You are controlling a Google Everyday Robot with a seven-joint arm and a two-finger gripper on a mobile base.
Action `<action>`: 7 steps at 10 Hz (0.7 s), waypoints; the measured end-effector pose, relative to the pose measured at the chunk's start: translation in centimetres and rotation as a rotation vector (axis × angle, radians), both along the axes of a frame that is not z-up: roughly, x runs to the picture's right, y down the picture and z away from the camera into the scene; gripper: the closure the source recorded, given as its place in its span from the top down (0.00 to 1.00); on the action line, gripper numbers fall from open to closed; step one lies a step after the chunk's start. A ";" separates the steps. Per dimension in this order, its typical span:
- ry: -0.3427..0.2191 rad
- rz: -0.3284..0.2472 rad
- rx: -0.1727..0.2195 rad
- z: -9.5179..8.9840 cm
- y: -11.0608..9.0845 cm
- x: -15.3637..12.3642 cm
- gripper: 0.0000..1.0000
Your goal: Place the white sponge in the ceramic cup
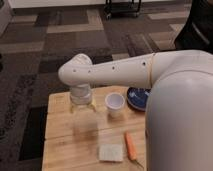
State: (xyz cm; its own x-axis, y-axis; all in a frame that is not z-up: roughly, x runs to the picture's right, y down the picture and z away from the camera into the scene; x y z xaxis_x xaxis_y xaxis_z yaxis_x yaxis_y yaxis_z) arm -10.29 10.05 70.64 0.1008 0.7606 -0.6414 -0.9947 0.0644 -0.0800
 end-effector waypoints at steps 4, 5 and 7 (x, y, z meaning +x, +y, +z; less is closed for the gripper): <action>-0.133 -0.129 -0.014 -0.2 2.1 0.5 0.65; -0.162 -0.163 -0.016 -0.4 2.4 0.8 0.65; -0.257 -0.302 -0.005 -1.0 3.0 1.4 0.65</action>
State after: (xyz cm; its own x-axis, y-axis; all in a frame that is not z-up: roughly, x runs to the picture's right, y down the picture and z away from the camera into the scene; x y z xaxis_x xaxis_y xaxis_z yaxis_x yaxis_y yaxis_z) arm -8.91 13.03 69.66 0.4774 0.6686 -0.5701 -0.8785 0.3502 -0.3250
